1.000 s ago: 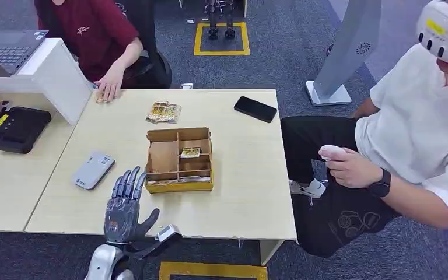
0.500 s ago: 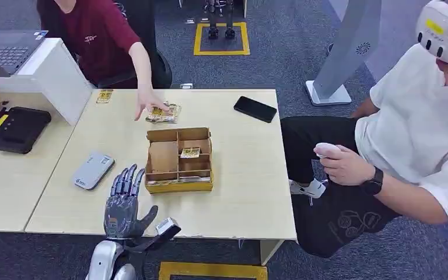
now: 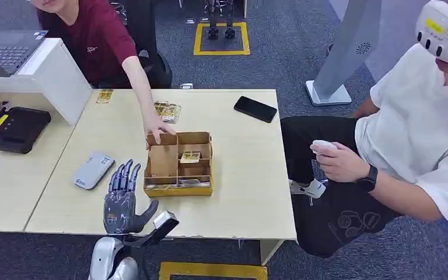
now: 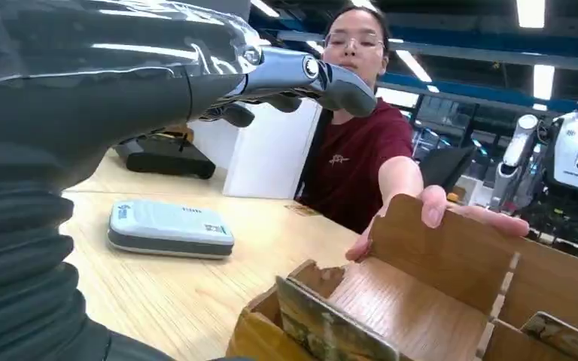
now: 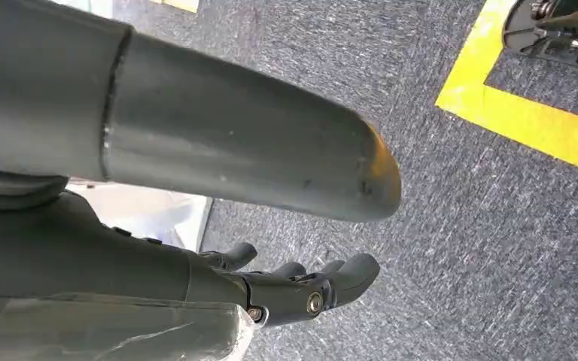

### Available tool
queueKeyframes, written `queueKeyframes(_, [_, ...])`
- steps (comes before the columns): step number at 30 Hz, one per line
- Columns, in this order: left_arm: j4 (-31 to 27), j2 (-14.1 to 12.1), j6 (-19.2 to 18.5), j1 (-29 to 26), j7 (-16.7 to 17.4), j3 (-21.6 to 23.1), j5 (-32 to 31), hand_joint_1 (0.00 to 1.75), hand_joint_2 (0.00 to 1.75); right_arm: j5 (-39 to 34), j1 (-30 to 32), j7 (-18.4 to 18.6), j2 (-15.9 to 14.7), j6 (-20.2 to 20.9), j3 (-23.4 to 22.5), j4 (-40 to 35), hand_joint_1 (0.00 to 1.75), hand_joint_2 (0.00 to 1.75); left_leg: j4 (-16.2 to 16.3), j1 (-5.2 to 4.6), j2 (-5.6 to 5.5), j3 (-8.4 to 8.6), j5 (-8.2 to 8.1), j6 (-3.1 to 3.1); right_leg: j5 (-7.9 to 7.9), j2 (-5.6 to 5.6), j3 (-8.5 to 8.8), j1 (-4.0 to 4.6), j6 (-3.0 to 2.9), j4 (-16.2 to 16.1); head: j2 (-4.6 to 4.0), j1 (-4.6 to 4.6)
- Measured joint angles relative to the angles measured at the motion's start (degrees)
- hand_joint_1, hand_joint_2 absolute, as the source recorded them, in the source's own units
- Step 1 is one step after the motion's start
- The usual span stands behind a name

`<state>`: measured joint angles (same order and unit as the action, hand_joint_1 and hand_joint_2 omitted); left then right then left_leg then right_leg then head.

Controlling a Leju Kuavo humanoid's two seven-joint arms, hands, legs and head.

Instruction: Pass the card to the sensor for recognition and then transmit it.

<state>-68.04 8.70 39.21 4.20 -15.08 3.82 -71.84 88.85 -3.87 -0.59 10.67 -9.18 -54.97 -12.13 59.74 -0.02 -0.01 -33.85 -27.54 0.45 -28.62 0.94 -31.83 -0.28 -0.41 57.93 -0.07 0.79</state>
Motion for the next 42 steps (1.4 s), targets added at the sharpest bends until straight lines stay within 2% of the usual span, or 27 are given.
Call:
queueKeyframes(12, [1.57,1.40,0.00,0.75,-2.18,-1.64,1.73,0.00,1.75,0.59,0.01,-0.61,0.00,0.28,0.24,0.00,0.00,0.00,0.00,0.00,0.00,0.00,0.00,0.00,0.00,0.00,0.00,0.00,0.00,0.00,0.02,0.00])
queueKeyframes(24, [3.32,1.73,0.00,1.02,-2.73,-1.92,2.14,0.00,1.75,0.44,-0.05,-0.24,0.00,0.50,0.28,0.00,0.00,0.00,0.00,0.00,0.00,0.00,0.00,0.00,0.00,0.00,0.00,0.00,0.00,0.00,0.02,0.00])
queueKeyframes(25, [3.48,1.75,0.00,1.06,-2.88,-1.92,2.25,1.34,1.75,0.44,-0.06,-0.24,0.00,0.46,0.28,0.00,0.00,0.00,0.00,0.00,0.00,0.00,0.00,0.00,0.00,0.00,0.00,0.00,0.00,0.00,0.00,0.00])
queueKeyframes(26, [3.72,1.79,0.00,1.15,-2.93,-1.94,2.30,1.75,1.75,0.42,-0.07,-0.22,0.00,0.42,0.28,0.00,0.00,0.00,0.00,0.00,0.00,0.00,0.00,0.00,0.00,0.00,0.00,0.00,0.00,0.00,0.00,0.00])
queueKeyframes(31, [4.28,1.79,0.00,1.16,-2.95,-1.94,3.39,1.75,1.75,0.42,-0.07,-0.26,0.00,0.22,0.28,0.00,0.00,0.00,0.00,0.00,-0.01,-0.01,0.00,0.00,0.00,0.00,0.00,0.00,0.00,0.00,0.00,0.00])
queueKeyframes(33, [4.33,1.81,0.00,1.17,-3.26,-1.97,4.11,1.62,1.75,0.42,-0.08,-0.28,0.00,0.06,0.28,0.00,0.00,0.00,0.00,0.00,-0.01,0.00,0.00,0.00,0.00,0.00,0.00,0.00,0.00,0.00,0.00,0.00])
queueKeyframes(35, [4.59,1.81,0.00,1.16,-3.37,-1.94,4.55,1.59,1.75,0.41,-0.07,-0.26,0.00,-0.02,0.28,0.00,0.00,0.00,0.00,0.00,-0.01,0.00,0.00,0.00,0.00,0.00,0.00,0.00,0.00,0.00,0.00,0.00])
queueKeyframes(39, [4.87,1.79,0.00,1.17,-3.23,-1.94,5.22,1.64,1.75,0.42,-0.08,-0.24,0.00,-0.02,0.28,0.00,0.00,0.00,0.00,0.00,-0.01,0.00,0.00,0.00,0.00,0.00,0.00,0.00,0.00,0.00,0.00,0.00])
queueKeyframes(42, [4.92,1.79,0.00,1.21,-3.26,-1.94,5.40,1.61,1.75,0.42,-0.08,-0.24,0.00,-0.02,0.28,0.00,0.00,0.00,0.00,0.00,0.00,0.00,0.00,0.00,0.00,0.00,0.00,0.00,0.00,0.00,0.00,0.00])
